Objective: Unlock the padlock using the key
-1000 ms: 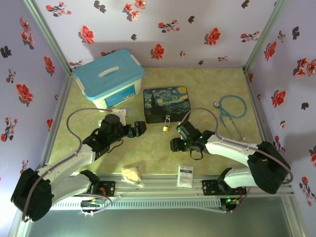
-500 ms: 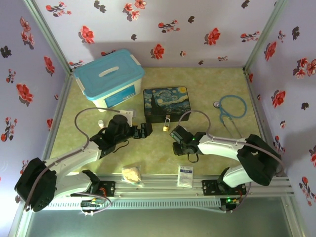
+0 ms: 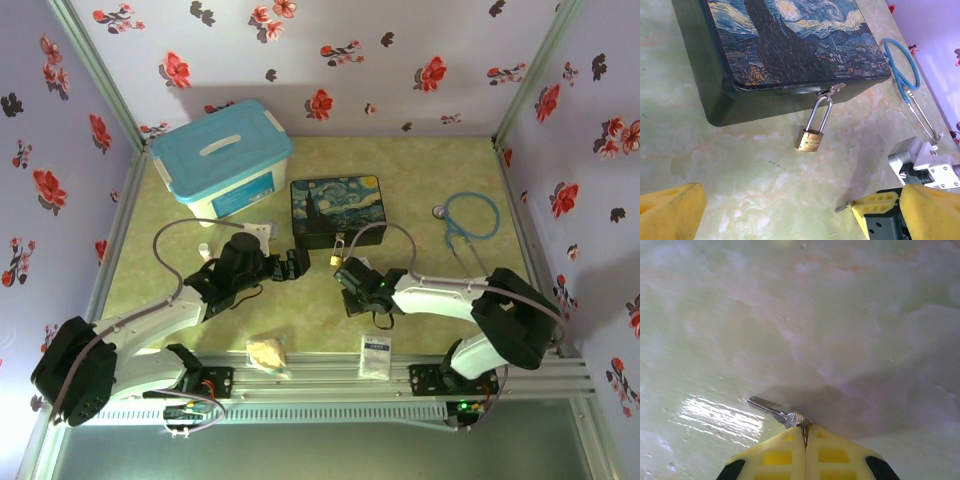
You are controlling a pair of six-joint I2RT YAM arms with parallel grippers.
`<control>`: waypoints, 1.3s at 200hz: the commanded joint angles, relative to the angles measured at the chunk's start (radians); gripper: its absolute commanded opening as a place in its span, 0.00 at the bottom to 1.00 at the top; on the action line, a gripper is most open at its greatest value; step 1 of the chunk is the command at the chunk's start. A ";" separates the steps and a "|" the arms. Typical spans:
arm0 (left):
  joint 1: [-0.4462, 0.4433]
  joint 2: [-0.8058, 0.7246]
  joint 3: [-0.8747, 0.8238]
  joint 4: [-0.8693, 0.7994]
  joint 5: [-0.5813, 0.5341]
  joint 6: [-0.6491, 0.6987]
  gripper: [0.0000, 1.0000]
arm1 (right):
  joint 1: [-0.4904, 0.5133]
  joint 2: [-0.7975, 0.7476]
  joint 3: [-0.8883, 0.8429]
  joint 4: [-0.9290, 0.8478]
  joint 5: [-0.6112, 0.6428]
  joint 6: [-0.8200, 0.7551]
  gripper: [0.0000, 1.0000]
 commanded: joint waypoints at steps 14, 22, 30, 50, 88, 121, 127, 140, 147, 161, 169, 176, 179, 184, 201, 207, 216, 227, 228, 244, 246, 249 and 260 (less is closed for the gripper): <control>-0.010 0.024 0.018 0.026 -0.017 -0.011 1.00 | -0.008 0.027 -0.047 0.006 -0.080 -0.046 0.00; -0.014 0.035 0.021 0.028 -0.017 -0.014 1.00 | -0.024 0.016 -0.056 0.020 -0.099 -0.048 0.00; -0.022 0.046 0.025 0.035 -0.018 -0.017 1.00 | -0.042 0.004 -0.067 0.041 -0.125 -0.048 0.00; -0.046 0.069 0.032 0.056 -0.018 -0.029 0.98 | -0.076 -0.031 -0.085 0.092 -0.182 -0.039 0.00; -0.070 0.093 -0.018 0.229 -0.037 -0.155 0.93 | -0.120 -0.077 -0.100 0.182 -0.273 0.018 0.00; -0.134 0.137 -0.016 0.302 -0.116 -0.227 0.85 | -0.137 -0.132 -0.099 0.234 -0.280 0.093 0.00; -0.144 0.149 -0.012 0.314 -0.122 -0.234 0.84 | -0.139 -0.144 -0.095 0.240 -0.278 0.107 0.00; -0.154 0.182 -0.010 0.344 -0.127 -0.260 0.81 | -0.141 -0.164 -0.089 0.261 -0.283 0.133 0.00; -0.158 0.200 -0.012 0.369 -0.127 -0.273 0.79 | -0.142 -0.174 -0.089 0.275 -0.288 0.150 0.00; -0.171 0.230 -0.008 0.404 -0.129 -0.288 0.74 | -0.146 -0.196 -0.087 0.295 -0.293 0.176 0.00; -0.180 0.246 0.002 0.407 -0.125 -0.289 0.71 | -0.146 -0.207 -0.089 0.303 -0.292 0.188 0.00; -0.187 0.256 0.013 0.405 -0.124 -0.290 0.70 | -0.147 -0.218 -0.091 0.313 -0.292 0.199 0.00; -0.188 0.260 0.017 0.404 -0.123 -0.291 0.70 | -0.147 -0.224 -0.092 0.315 -0.290 0.202 0.00; -0.193 0.265 0.021 0.404 -0.120 -0.293 0.68 | -0.147 -0.232 -0.093 0.320 -0.289 0.208 0.00; -0.202 0.283 0.037 0.404 -0.110 -0.297 0.63 | -0.149 -0.259 -0.101 0.330 -0.282 0.224 0.00; -0.203 0.290 0.043 0.402 -0.105 -0.300 0.62 | -0.148 -0.270 -0.106 0.336 -0.276 0.228 0.00; -0.205 0.301 0.047 0.403 -0.099 -0.304 0.60 | -0.149 -0.281 -0.114 0.346 -0.272 0.234 0.00; -0.207 0.312 0.050 0.409 -0.096 -0.308 0.54 | -0.149 -0.292 -0.116 0.344 -0.268 0.236 0.00; -0.207 0.312 0.050 0.410 -0.096 -0.308 0.53 | -0.149 -0.293 -0.115 0.344 -0.268 0.236 0.00; -0.209 0.322 0.055 0.414 -0.091 -0.311 0.47 | -0.150 -0.298 -0.118 0.339 -0.265 0.236 0.00; -0.209 0.322 0.056 0.413 -0.091 -0.311 0.46 | -0.151 -0.299 -0.118 0.337 -0.264 0.235 0.00; -0.209 0.323 0.057 0.413 -0.091 -0.311 0.44 | -0.151 -0.300 -0.119 0.337 -0.264 0.235 0.00; -0.209 0.325 0.063 0.408 -0.090 -0.309 0.41 | -0.151 -0.302 -0.121 0.337 -0.263 0.235 0.00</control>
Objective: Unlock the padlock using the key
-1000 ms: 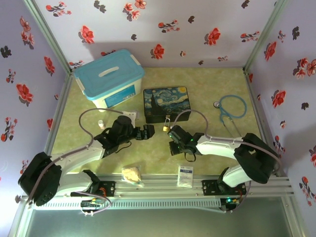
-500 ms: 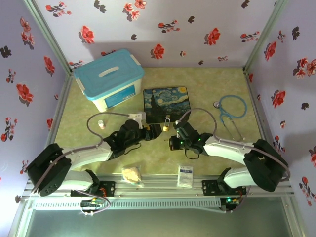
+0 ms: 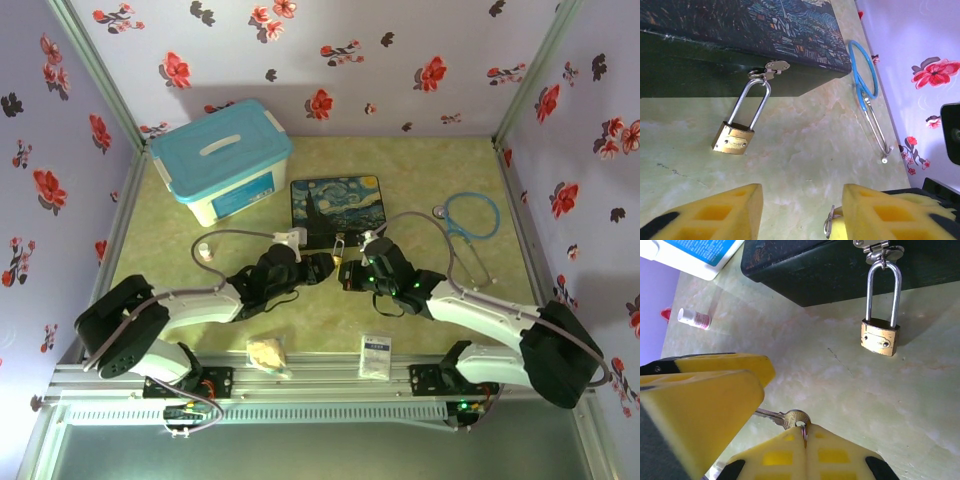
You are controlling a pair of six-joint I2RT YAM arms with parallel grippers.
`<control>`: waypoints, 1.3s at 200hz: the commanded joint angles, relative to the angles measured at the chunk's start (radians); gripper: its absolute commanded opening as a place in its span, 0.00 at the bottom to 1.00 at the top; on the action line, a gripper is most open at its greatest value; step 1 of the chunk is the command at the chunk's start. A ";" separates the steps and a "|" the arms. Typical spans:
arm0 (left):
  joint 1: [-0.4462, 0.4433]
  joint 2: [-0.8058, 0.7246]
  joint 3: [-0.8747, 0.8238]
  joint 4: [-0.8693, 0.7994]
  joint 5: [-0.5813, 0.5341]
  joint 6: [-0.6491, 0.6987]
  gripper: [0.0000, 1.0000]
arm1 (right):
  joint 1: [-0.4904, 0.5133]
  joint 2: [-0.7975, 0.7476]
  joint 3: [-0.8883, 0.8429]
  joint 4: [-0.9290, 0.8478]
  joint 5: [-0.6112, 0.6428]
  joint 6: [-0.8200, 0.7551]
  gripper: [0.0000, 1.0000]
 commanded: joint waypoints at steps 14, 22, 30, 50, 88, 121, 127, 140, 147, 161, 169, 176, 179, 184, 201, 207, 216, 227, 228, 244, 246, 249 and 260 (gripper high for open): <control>-0.007 0.022 0.040 0.022 0.007 -0.001 0.36 | -0.006 -0.017 -0.022 0.011 0.017 0.019 0.00; -0.007 0.026 0.042 0.022 0.012 -0.002 0.33 | -0.006 -0.016 -0.021 0.007 0.019 0.019 0.00; -0.007 0.030 0.044 0.021 0.017 -0.003 0.32 | -0.006 -0.017 -0.021 0.006 0.021 0.019 0.00; -0.007 0.041 0.048 0.016 0.020 -0.007 0.32 | -0.007 -0.019 -0.019 0.002 0.029 0.016 0.00; -0.012 0.054 0.058 0.015 0.029 -0.009 0.33 | -0.010 -0.010 -0.015 0.009 0.036 0.012 0.00; -0.015 0.061 0.064 0.002 0.031 -0.001 0.18 | -0.019 -0.004 -0.011 0.011 0.034 0.010 0.00; -0.015 0.063 0.065 0.003 0.032 -0.002 0.14 | -0.020 -0.005 -0.008 0.010 0.034 0.008 0.00; -0.015 0.066 0.065 0.008 0.034 -0.002 0.05 | -0.023 -0.003 -0.003 0.009 0.027 0.004 0.00; -0.015 0.067 0.064 0.010 0.036 -0.002 0.01 | -0.023 0.000 -0.002 0.011 0.024 0.003 0.00; -0.015 0.071 0.064 0.015 0.038 -0.006 0.00 | -0.026 0.001 -0.001 0.017 0.016 -0.002 0.00; -0.015 0.072 0.063 0.022 0.037 -0.008 0.00 | -0.030 0.000 -0.002 0.021 0.010 -0.002 0.00; -0.015 0.073 0.063 0.025 0.038 -0.011 0.00 | -0.034 -0.001 -0.007 0.031 0.001 -0.002 0.00; -0.015 0.072 0.063 0.027 0.038 -0.012 0.00 | -0.035 -0.002 -0.007 0.036 -0.003 0.000 0.00; -0.015 0.071 0.064 0.025 0.038 -0.012 0.00 | -0.039 -0.002 -0.009 0.045 -0.018 -0.001 0.05; -0.015 0.068 0.065 0.027 0.043 -0.005 0.00 | -0.058 -0.008 -0.015 0.069 -0.062 0.008 0.50; -0.015 0.064 0.064 0.028 0.045 -0.001 0.00 | -0.070 -0.017 -0.023 0.079 -0.074 0.007 0.63; -0.013 0.055 0.060 0.039 0.052 0.008 0.00 | -0.098 -0.039 -0.044 0.106 -0.101 0.008 0.73; -0.004 0.044 0.051 0.064 0.075 0.023 0.00 | -0.152 -0.070 -0.100 0.214 -0.187 0.023 0.86; -0.003 0.044 0.051 0.065 0.078 0.024 0.00 | -0.157 -0.072 -0.103 0.227 -0.197 0.026 0.87; 0.021 0.027 0.033 0.128 0.139 0.042 0.00 | -0.244 -0.093 -0.165 0.424 -0.365 0.071 0.99; 0.025 0.026 0.031 0.133 0.146 0.043 0.00 | -0.253 -0.094 -0.170 0.444 -0.380 0.076 0.99; 0.031 0.022 0.027 0.144 0.158 0.043 0.00 | -0.266 -0.095 -0.175 0.473 -0.406 0.085 1.00; 0.053 0.008 0.014 0.187 0.200 0.044 0.00 | -0.301 -0.094 -0.185 0.568 -0.479 0.109 1.00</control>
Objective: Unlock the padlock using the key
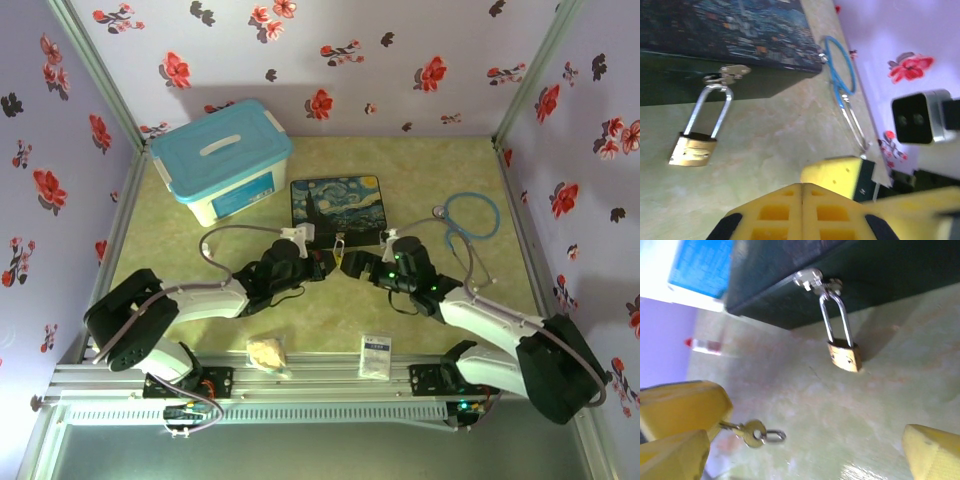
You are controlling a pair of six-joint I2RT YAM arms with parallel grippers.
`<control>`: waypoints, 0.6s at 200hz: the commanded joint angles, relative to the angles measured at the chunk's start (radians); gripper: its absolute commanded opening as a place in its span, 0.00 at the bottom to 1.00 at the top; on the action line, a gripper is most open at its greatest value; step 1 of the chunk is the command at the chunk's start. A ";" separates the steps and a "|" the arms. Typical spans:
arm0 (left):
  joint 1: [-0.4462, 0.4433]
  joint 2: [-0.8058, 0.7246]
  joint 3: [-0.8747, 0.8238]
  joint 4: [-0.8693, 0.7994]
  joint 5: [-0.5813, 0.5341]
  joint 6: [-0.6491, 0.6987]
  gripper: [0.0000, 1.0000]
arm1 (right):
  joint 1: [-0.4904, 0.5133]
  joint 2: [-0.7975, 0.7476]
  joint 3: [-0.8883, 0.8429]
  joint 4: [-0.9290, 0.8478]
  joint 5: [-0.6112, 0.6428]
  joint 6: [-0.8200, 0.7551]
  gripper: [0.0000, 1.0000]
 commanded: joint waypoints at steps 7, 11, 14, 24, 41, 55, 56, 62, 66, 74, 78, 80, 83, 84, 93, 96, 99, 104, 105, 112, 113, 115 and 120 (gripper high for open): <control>0.050 -0.051 -0.032 0.132 0.125 0.037 0.00 | -0.081 -0.021 -0.025 0.398 -0.286 0.077 0.99; 0.056 -0.058 -0.037 0.140 0.133 0.035 0.00 | -0.086 -0.015 -0.026 0.432 -0.308 0.083 0.99; 0.060 -0.063 -0.038 0.148 0.138 0.035 0.00 | -0.090 -0.010 -0.024 0.452 -0.321 0.089 0.99; 0.069 -0.085 -0.047 0.166 0.153 0.042 0.00 | -0.100 0.018 -0.018 0.529 -0.366 0.118 0.99; 0.072 -0.136 -0.039 0.125 0.154 0.070 0.00 | -0.105 0.097 -0.002 0.672 -0.424 0.187 0.97; 0.072 -0.183 -0.036 0.107 0.153 0.087 0.00 | -0.109 0.169 0.000 0.801 -0.453 0.251 0.93; 0.072 -0.187 -0.036 0.107 0.152 0.088 0.00 | -0.108 0.174 0.002 0.811 -0.455 0.257 0.93; 0.073 -0.207 -0.039 0.104 0.148 0.090 0.00 | -0.109 0.205 0.002 0.867 -0.464 0.286 0.91; 0.074 -0.221 -0.038 0.099 0.145 0.090 0.00 | -0.109 0.226 0.001 0.912 -0.472 0.309 0.89; 0.077 -0.243 -0.039 0.086 0.138 0.093 0.00 | -0.109 0.270 0.001 1.011 -0.485 0.369 0.85; 0.078 -0.253 -0.040 0.084 0.137 0.096 0.00 | -0.109 0.295 0.005 1.059 -0.490 0.394 0.84; 0.078 -0.255 -0.040 0.083 0.138 0.096 0.00 | -0.109 0.308 0.005 1.085 -0.494 0.409 0.83; 0.081 -0.262 -0.040 0.081 0.138 0.097 0.00 | -0.109 0.322 0.007 1.107 -0.499 0.425 0.81; 0.081 -0.263 -0.040 0.080 0.138 0.098 0.00 | -0.108 0.325 0.008 1.109 -0.502 0.428 0.81; 0.083 -0.276 -0.041 0.075 0.137 0.101 0.00 | -0.101 0.348 0.029 1.109 -0.524 0.433 0.75; 0.084 -0.279 -0.041 0.072 0.138 0.102 0.00 | -0.098 0.350 0.030 1.109 -0.527 0.431 0.73; 0.085 -0.282 -0.040 0.069 0.138 0.103 0.00 | -0.095 0.350 0.031 1.109 -0.528 0.428 0.72; 0.087 -0.283 -0.037 0.058 0.138 0.104 0.00 | -0.090 0.348 0.031 1.108 -0.530 0.421 0.72; 0.087 -0.285 -0.037 0.058 0.138 0.104 0.00 | -0.089 0.347 0.030 1.109 -0.529 0.420 0.72; 0.090 -0.287 -0.035 0.049 0.138 0.107 0.00 | -0.085 0.338 0.027 1.109 -0.529 0.415 0.72; 0.090 -0.287 -0.035 0.047 0.138 0.107 0.00 | -0.085 0.337 0.026 1.109 -0.530 0.415 0.71; 0.090 -0.287 -0.035 0.045 0.138 0.107 0.00 | -0.085 0.335 0.026 1.109 -0.529 0.414 0.71; 0.093 -0.289 -0.035 0.042 0.138 0.109 0.00 | -0.084 0.327 0.023 1.109 -0.530 0.415 0.71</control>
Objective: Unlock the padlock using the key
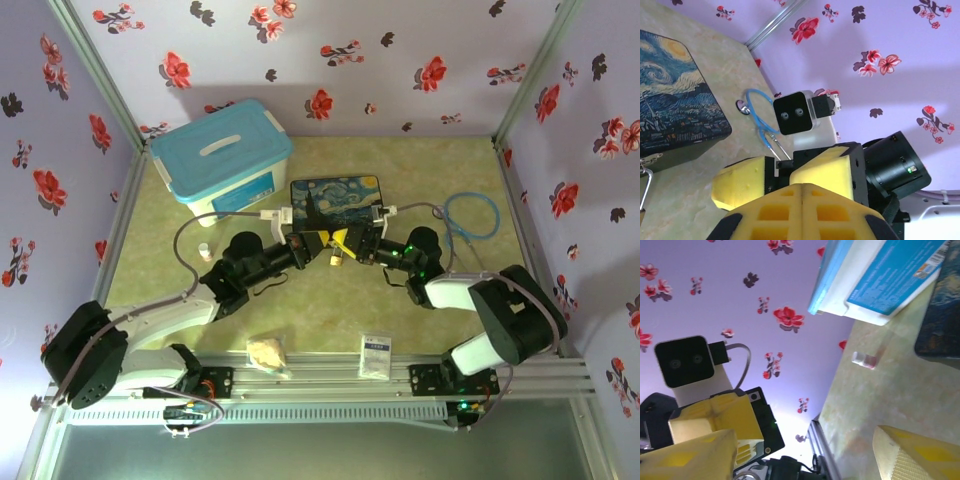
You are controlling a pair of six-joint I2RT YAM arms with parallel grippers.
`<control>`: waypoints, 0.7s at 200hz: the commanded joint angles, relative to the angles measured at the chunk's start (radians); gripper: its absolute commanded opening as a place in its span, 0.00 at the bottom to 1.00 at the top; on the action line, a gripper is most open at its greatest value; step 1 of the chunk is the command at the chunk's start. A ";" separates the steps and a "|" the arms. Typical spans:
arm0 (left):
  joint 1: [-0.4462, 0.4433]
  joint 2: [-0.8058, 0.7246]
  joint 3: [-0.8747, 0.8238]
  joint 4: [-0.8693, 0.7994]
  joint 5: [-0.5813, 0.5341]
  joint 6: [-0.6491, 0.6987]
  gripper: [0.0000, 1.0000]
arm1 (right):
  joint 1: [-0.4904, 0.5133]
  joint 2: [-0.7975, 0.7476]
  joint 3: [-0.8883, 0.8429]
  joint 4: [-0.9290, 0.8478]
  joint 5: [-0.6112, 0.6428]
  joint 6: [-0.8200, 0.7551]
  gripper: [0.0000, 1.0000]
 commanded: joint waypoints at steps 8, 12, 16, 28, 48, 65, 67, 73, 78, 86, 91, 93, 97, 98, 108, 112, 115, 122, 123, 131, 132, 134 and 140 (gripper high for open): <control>0.020 -0.017 -0.005 -0.028 0.014 0.035 0.00 | 0.012 -0.034 0.019 0.157 -0.059 0.048 0.71; 0.023 -0.018 -0.006 -0.026 0.015 0.033 0.00 | 0.012 -0.036 0.015 0.157 -0.059 0.048 0.71; 0.026 -0.020 -0.008 -0.023 0.014 0.030 0.00 | 0.012 -0.036 0.015 0.157 -0.060 0.050 0.71; 0.034 -0.022 -0.009 -0.018 0.014 0.025 0.00 | 0.013 -0.037 0.007 0.156 -0.060 0.053 0.71; 0.035 -0.029 -0.004 -0.020 0.016 0.027 0.00 | 0.022 -0.035 0.010 0.157 -0.065 0.053 0.64; 0.035 -0.030 -0.002 -0.015 0.021 0.024 0.00 | 0.039 -0.034 0.020 0.157 -0.067 0.050 0.60; 0.035 -0.029 -0.002 -0.015 0.022 0.024 0.00 | 0.041 -0.034 0.022 0.157 -0.068 0.049 0.59; 0.035 -0.029 -0.003 -0.011 0.023 0.019 0.00 | 0.046 -0.032 0.025 0.158 -0.069 0.050 0.58; 0.034 -0.029 -0.006 -0.004 0.024 0.015 0.00 | 0.051 -0.028 0.029 0.158 -0.069 0.050 0.58; 0.034 -0.027 -0.007 0.002 0.026 0.010 0.00 | 0.057 -0.023 0.030 0.157 -0.070 0.048 0.55; 0.034 -0.026 -0.009 0.007 0.026 0.009 0.00 | 0.059 -0.018 0.031 0.157 -0.071 0.045 0.52; 0.034 -0.026 -0.010 0.009 0.026 0.008 0.00 | 0.061 -0.015 0.031 0.157 -0.071 0.045 0.51; 0.035 -0.026 -0.011 0.011 0.027 0.006 0.00 | 0.063 -0.011 0.031 0.158 -0.072 0.044 0.49; 0.035 -0.026 -0.012 0.011 0.026 0.006 0.00 | 0.063 -0.011 0.031 0.158 -0.072 0.044 0.49; 0.034 -0.026 -0.015 0.018 0.026 0.005 0.00 | 0.067 -0.007 0.032 0.157 -0.073 0.042 0.46; 0.035 -0.027 -0.015 0.019 0.026 0.004 0.00 | 0.066 -0.006 0.032 0.157 -0.074 0.040 0.45; 0.035 -0.028 -0.016 0.019 0.026 0.004 0.00 | 0.067 -0.006 0.031 0.157 -0.073 0.041 0.43; 0.035 -0.029 -0.016 0.015 0.027 0.004 0.00 | 0.067 -0.010 0.029 0.158 -0.072 0.039 0.40; 0.035 -0.029 -0.016 0.015 0.025 0.005 0.00 | 0.067 -0.010 0.028 0.158 -0.071 0.038 0.40; 0.035 -0.030 -0.014 0.006 0.025 0.007 0.00 | 0.066 -0.014 0.027 0.158 -0.072 0.036 0.38; 0.035 -0.029 -0.014 0.006 0.025 0.007 0.00 | 0.065 -0.015 0.027 0.158 -0.073 0.036 0.37; 0.035 -0.029 -0.015 0.003 0.024 0.007 0.00 | 0.065 -0.016 0.027 0.157 -0.073 0.036 0.36; 0.036 -0.029 -0.013 0.000 0.024 0.008 0.00 | 0.064 -0.018 0.024 0.157 -0.073 0.034 0.34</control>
